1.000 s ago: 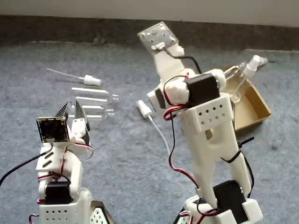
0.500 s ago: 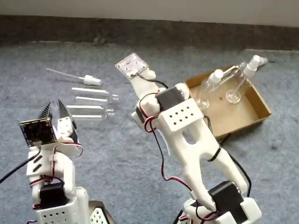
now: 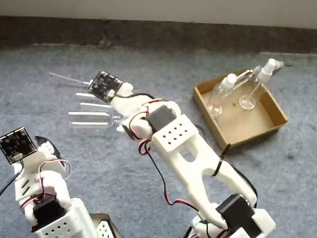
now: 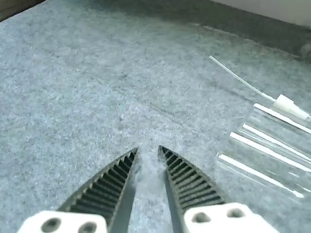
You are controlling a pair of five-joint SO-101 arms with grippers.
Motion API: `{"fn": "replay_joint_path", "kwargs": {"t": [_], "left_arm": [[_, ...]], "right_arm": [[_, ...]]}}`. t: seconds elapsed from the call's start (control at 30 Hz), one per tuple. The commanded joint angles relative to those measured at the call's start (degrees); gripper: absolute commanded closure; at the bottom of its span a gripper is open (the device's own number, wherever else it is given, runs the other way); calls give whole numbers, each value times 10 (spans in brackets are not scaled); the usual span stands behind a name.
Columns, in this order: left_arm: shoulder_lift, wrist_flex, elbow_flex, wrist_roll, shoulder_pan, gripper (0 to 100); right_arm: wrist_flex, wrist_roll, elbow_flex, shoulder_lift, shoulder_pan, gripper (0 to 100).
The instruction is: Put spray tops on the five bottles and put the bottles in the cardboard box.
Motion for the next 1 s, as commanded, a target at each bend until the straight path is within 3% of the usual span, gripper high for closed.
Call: {"fn": "replay_joint_path", "kwargs": {"t": [0.0,0.07,0.27,0.57,0.77,0.97], "left_arm": [[-6,-27,36,-3,-8,995],[-6,-56,55,-2,-8,995],[-6,-68,63,-1,-9,995],[-6,-65,63,-4,37,995],[-6,-65,64,-4,37,995],[-6,-65,64,-4,35,995]], "right_arm": [[-43,53,-5,-17,-40,735],[-57,98,-4,-9,-61,735],[-64,86,-111,98,-74,735],[41,87,-306,261,-102,732],[45,90,-327,315,-135,731],[45,149,-327,353,-131,731]]}}
